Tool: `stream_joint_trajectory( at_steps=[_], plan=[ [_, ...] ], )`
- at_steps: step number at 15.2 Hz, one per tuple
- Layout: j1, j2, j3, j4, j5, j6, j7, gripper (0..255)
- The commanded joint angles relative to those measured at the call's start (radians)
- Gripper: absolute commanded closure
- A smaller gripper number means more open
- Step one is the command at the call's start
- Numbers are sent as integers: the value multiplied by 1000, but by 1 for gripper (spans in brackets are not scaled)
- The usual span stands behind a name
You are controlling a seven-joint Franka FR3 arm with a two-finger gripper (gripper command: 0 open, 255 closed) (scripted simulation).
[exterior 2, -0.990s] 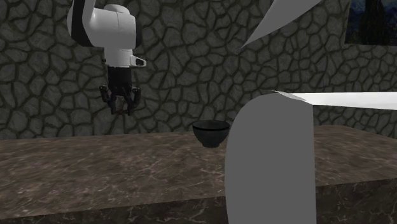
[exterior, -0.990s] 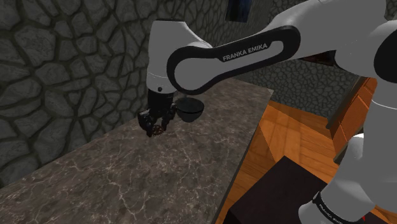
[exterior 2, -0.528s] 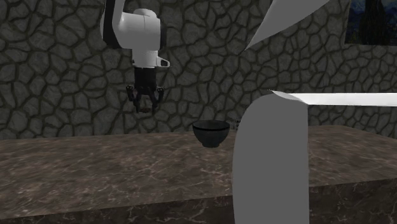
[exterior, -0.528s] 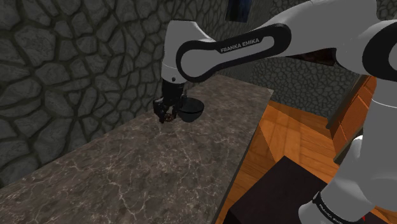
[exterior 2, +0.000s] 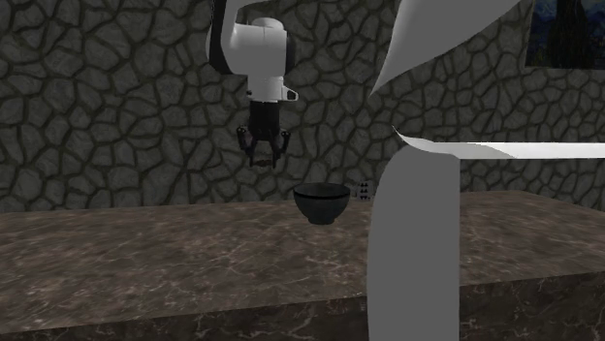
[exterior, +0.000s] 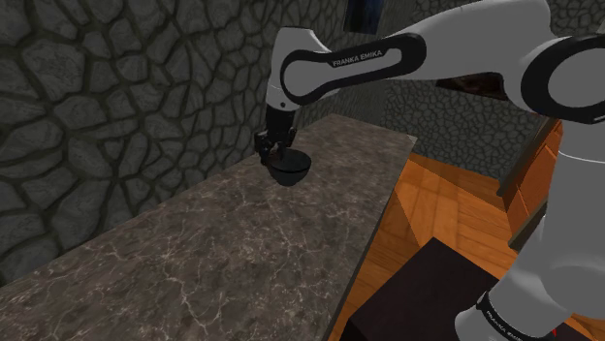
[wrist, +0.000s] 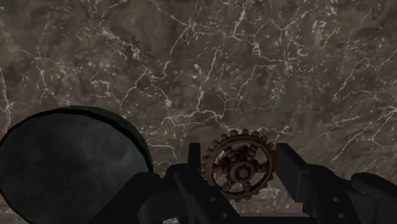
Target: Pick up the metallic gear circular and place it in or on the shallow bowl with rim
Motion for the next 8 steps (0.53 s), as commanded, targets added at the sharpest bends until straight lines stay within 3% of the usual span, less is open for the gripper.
stream_joint_trajectory(
  at_steps=[1, 8],
  plan=[
    [-26, 21, -13, 27, 4, -7, -43, 255],
    [-108, 126, -52, 193, 12, -74, -175, 255]
  ],
)
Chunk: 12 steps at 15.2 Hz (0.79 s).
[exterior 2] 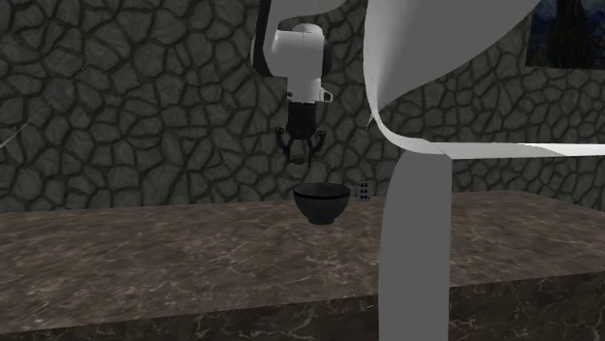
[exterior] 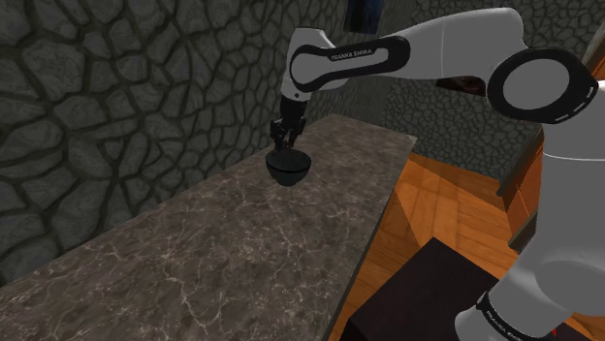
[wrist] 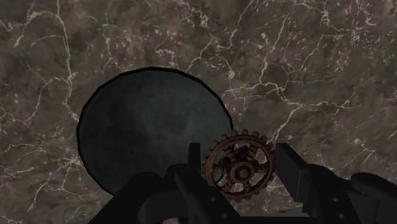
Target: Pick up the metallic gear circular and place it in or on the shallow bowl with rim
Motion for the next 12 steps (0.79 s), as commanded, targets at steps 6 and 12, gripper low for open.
stream_joint_trajectory(
  at_steps=[6, 12],
  plan=[
    [-59, 127, -28, 189, 1, -67, -98, 255],
    [-60, 140, -29, 128, -1, 6, -100, 255]
  ],
)
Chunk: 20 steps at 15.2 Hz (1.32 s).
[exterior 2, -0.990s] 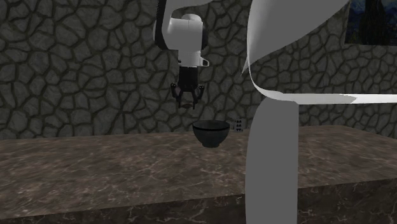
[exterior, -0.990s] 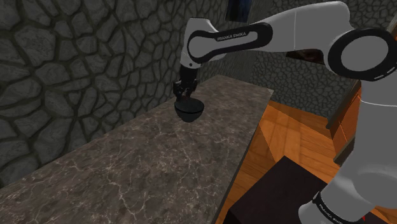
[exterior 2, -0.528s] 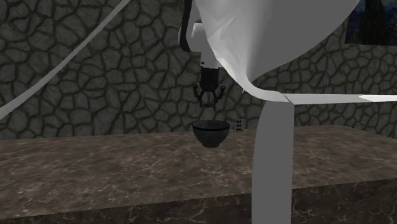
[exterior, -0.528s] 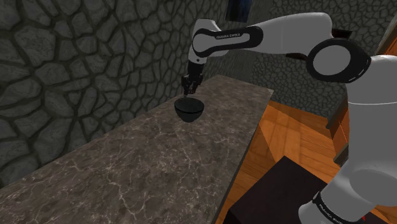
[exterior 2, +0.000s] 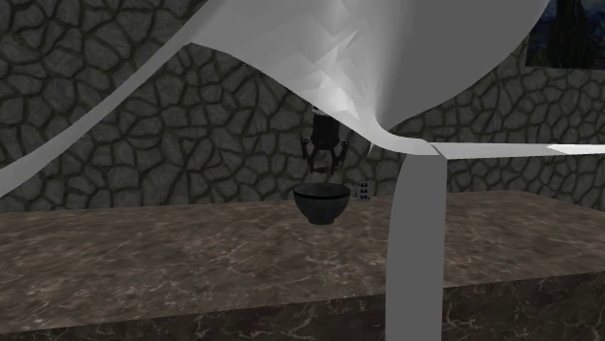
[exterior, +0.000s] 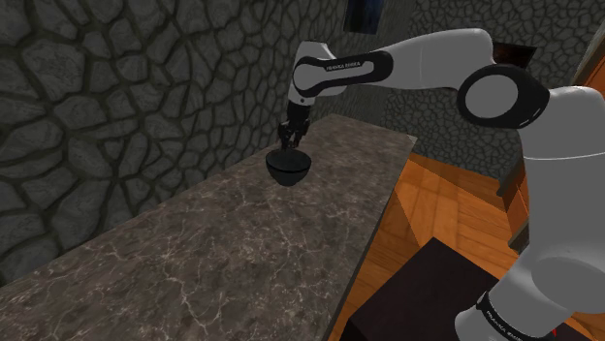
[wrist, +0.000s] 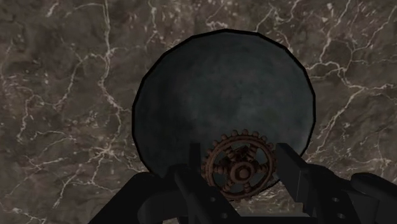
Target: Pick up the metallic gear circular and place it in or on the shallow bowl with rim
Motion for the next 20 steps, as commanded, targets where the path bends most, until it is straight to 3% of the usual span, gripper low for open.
stream_joint_trajectory(
  at_steps=[1, 7, 15, 16, 20],
  plan=[
    [1, 3, 0, -20, -1, 24, 1, 255],
    [1, 28, -3, -70, -4, 98, -1, 255],
    [1, 28, -3, -70, -4, 98, -1, 255],
    [1, 28, -3, -70, -4, 98, -1, 0],
    [1, 28, -3, -70, -4, 98, -1, 0]
  ],
)
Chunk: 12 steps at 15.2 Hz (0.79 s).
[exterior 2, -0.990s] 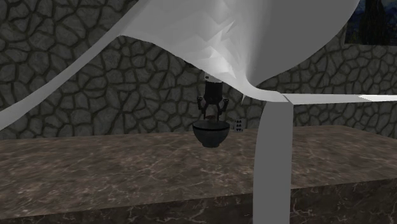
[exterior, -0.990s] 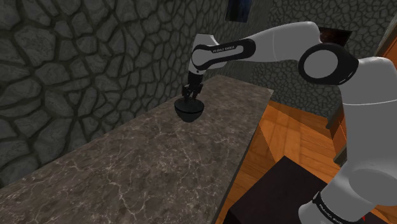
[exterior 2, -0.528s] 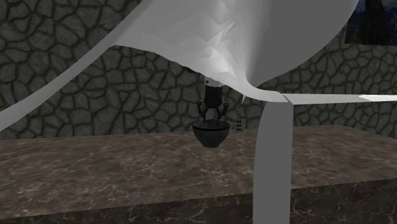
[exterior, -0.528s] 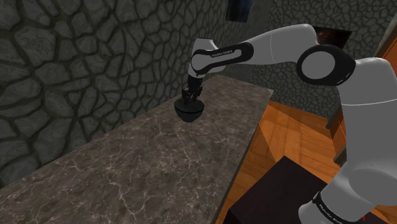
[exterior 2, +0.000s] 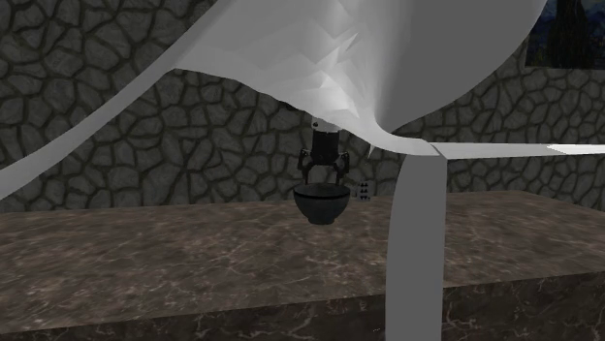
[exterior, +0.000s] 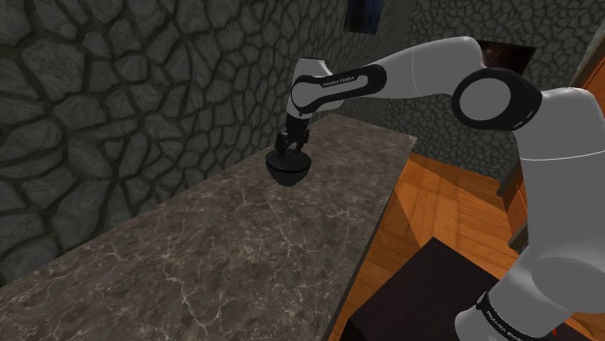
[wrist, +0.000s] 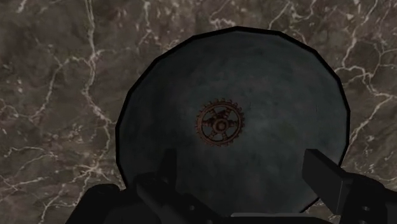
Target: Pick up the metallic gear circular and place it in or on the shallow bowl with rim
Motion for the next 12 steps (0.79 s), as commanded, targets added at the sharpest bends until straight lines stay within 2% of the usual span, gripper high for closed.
stream_joint_trajectory(
  at_steps=[1, 5, 12],
  plan=[
    [0, 0, 0, 0, 0, 0, 0, 0],
    [-7, -49, 3, 49, 7, -98, -4, 0],
    [-7, -49, 3, 49, 7, -98, -4, 0]
  ],
)
